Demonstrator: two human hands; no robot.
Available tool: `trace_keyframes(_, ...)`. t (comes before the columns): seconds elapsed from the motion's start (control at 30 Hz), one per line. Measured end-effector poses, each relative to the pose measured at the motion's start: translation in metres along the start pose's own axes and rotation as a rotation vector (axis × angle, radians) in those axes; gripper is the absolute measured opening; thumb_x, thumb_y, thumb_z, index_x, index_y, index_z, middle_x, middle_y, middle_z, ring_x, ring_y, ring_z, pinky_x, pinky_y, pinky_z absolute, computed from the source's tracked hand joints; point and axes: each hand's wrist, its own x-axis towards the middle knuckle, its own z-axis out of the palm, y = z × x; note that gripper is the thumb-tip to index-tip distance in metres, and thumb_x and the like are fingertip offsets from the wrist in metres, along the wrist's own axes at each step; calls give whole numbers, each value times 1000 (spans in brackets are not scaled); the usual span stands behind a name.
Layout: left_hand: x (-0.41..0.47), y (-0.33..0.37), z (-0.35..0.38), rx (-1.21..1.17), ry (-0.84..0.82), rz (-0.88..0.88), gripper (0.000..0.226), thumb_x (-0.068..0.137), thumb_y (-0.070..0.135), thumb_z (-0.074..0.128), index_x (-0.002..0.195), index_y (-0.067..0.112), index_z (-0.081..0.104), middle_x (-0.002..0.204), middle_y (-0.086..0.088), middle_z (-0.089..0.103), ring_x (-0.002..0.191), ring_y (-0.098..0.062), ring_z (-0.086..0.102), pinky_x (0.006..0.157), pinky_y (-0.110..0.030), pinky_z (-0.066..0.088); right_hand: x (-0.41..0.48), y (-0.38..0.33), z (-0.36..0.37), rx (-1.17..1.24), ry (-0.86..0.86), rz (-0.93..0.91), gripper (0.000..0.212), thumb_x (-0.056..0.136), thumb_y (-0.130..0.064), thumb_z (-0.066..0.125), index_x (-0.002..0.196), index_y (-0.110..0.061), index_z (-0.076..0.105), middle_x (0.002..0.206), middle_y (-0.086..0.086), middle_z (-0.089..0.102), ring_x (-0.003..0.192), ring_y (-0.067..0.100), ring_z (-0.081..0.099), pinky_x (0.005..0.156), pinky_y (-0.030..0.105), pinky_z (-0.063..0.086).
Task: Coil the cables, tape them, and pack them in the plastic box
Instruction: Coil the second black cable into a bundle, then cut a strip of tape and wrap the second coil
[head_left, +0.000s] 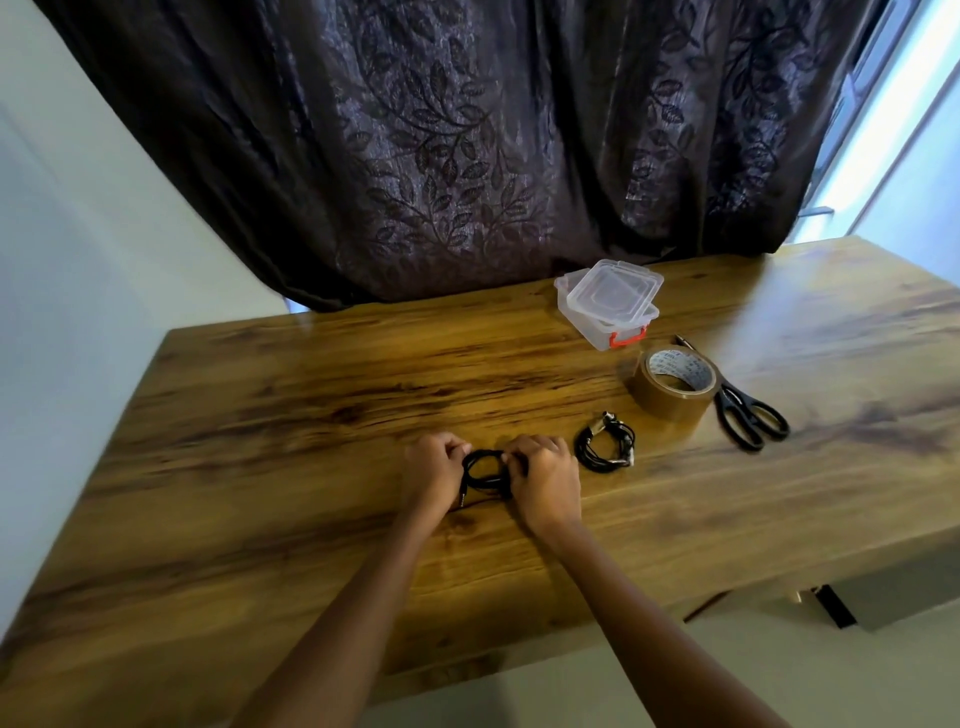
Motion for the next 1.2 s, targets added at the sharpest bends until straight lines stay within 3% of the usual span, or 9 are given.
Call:
trace_keyframes(0.2, 0, 10, -7, -22, 10, 45, 19, 92, 17, 55, 102, 6, 66, 98, -7, 68, 77, -6, 54, 53, -7, 33, 2, 0, -2, 61, -8, -11, 17, 88, -16, 59, 102, -13, 68, 105, 3, 67, 103, 19, 54, 88, 33, 44)
trace_keyframes(0.33, 1, 20, -8, -14, 57, 80, 19, 93, 23, 53, 99, 10, 66, 87, 0, 65, 62, 3, 48, 51, -7, 32, 6, 0, -13, 119, 5, -18, 18, 89, -16, 57, 103, -12, 68, 106, 2, 66, 103, 17, 53, 86, 28, 44)
trace_keyframes(0.47, 3, 43, -3, -37, 59, 136, 17, 92, 25, 54, 94, 13, 65, 71, 6, 58, 53, -3, 48, 44, -11, 30, 21, 9, -40, 89, 80, -15, 17, 89, -13, 57, 102, -10, 67, 105, 3, 65, 103, 18, 50, 85, 26, 39)
trace_keyframes(0.63, 4, 72, 7, -74, 33, 202, 17, 92, 25, 55, 93, 13, 66, 81, 2, 65, 67, -13, 60, 54, -19, 43, 48, 47, -79, -101, 213, 100, 26, 89, -19, 57, 111, -7, 62, 119, 9, 61, 120, 26, 45, 102, 39, 37)
trace_keyframes(0.73, 5, 82, 15, -78, 26, 219, 16, 91, 27, 55, 91, 15, 66, 80, 4, 64, 65, -7, 57, 51, -16, 39, 57, 73, -96, -230, 231, 159, 35, 89, -21, 57, 118, -2, 55, 126, 17, 55, 125, 33, 40, 107, 42, 32)
trace_keyframes(0.93, 2, 96, 30, -108, -3, 209, 17, 91, 28, 55, 88, 15, 67, 76, 1, 66, 64, -13, 59, 54, -26, 44, 66, 104, -114, -387, 68, 205, 53, 91, -22, 55, 136, 1, 37, 142, 21, 40, 138, 31, 28, 118, 38, 14)
trace_keyframes(1.1, -2, 106, 38, -131, -21, 231, 16, 90, 26, 56, 87, 15, 67, 75, 2, 64, 65, -12, 58, 53, -23, 41, 69, 110, -118, -390, 16, 191, 33, 91, -9, 50, 123, -4, 55, 129, 19, 55, 131, 29, 37, 114, 37, 24)
trace_keyframes(1.2, -5, 109, 40, -129, -32, 265, 16, 90, 26, 56, 88, 15, 67, 77, 3, 65, 68, -12, 59, 54, -22, 42, 67, 110, -120, -147, 62, 269, 34, 90, -4, 50, 124, -3, 56, 128, 22, 53, 128, 34, 41, 109, 40, 34)
